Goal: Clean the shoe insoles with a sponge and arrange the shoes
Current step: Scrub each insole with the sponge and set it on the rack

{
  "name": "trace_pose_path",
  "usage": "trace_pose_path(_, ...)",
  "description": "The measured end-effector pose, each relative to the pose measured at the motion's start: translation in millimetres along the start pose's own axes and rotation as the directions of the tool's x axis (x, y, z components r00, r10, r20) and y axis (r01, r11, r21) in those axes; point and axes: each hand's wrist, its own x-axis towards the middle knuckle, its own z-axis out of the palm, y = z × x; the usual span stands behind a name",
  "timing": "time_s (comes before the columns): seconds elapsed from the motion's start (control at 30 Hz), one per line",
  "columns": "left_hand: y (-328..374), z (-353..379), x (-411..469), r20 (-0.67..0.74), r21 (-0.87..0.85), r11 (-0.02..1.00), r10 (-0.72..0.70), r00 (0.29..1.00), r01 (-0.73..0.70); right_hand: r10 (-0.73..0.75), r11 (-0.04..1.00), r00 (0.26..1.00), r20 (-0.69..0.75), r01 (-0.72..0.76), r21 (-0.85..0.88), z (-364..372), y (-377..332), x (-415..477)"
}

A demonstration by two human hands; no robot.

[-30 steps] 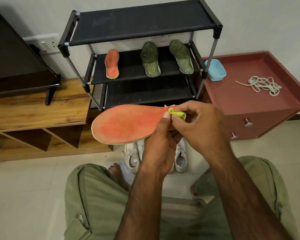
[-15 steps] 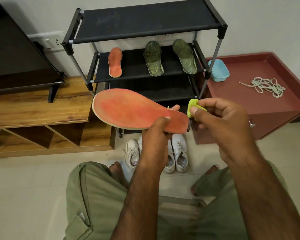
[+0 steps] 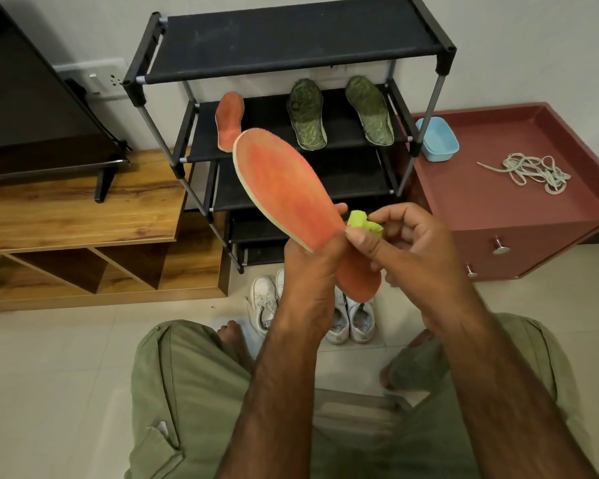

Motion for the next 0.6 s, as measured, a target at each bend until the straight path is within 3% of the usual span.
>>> trace_pose_path(0.1,-2.5,-3.4,0.1,-0.005,0.040,0.999,-0.003,1.000,0.003,-0.022,1.000,0.998,-0.053,0.021,-0.012,-0.8,2.0,1.9)
trace_pose_path(0.2,-2.0,-7.6,-1.0,-0.001,0.018,1.000,-0.007,1.000,0.007,0.109,0.982,0.987,-0.120,-0.088,0.167,-2.5,3.6,3.8)
trace_pose_path(0.3,1.9,-8.1,-2.4,0.011,0.005,1.000,-0.004,1.000,0.004,0.192,0.945,0.978,-0.082,-0.162,0.283,-3.3,1.0,2.8)
trace_pose_path(0.47,0.6,-5.8,-3.3,0.033,0.065,0.998,0.017,0.999,-0.019,0.094,0.983,0.993,0.069,-0.104,0.153,4.4,0.8,-2.1)
trace_pose_path(0.6,1.2,-8.9,-4.7,0.041,0.049,0.999,0.011,0.999,-0.013,0.082,0.992,0.995,-0.053,-0.077,0.100,3.7,3.7,-0.1)
